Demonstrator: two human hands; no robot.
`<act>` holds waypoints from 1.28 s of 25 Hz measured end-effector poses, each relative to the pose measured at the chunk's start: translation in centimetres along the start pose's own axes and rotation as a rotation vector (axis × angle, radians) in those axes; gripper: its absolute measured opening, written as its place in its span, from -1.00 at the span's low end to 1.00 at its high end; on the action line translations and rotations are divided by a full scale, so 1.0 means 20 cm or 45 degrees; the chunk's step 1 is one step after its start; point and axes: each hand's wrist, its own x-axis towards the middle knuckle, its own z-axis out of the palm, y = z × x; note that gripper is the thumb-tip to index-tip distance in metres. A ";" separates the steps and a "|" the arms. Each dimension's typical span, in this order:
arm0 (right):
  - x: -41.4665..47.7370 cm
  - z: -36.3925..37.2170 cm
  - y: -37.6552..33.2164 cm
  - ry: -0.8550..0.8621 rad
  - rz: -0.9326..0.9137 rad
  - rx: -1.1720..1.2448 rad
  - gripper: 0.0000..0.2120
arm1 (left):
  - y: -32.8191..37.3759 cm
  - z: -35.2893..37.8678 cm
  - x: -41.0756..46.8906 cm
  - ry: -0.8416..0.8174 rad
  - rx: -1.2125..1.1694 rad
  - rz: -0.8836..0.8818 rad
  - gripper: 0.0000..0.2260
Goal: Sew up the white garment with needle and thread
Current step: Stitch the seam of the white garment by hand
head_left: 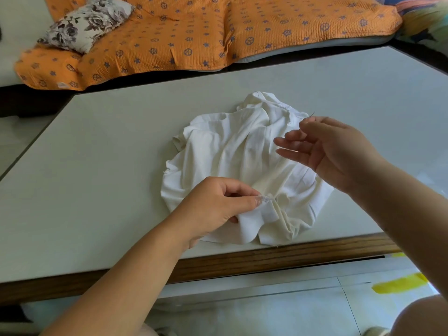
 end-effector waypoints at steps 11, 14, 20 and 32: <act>0.09 -0.07 0.04 0.271 -0.546 -0.725 -0.88 | 0.01 -0.03 0.00 -0.051 -0.017 -0.055 -0.93; 0.09 -0.07 0.05 0.328 -0.617 -0.932 -0.93 | 0.01 -0.04 -0.01 -0.045 -0.021 -0.060 -0.94; -0.12 0.04 0.07 -0.248 -0.289 -1.195 -0.91 | 0.01 -0.05 0.00 0.034 -0.119 -0.087 -0.97; -0.29 0.06 0.13 -0.607 0.029 -1.246 -0.93 | -0.01 -0.03 0.01 0.155 -0.526 -0.151 -0.94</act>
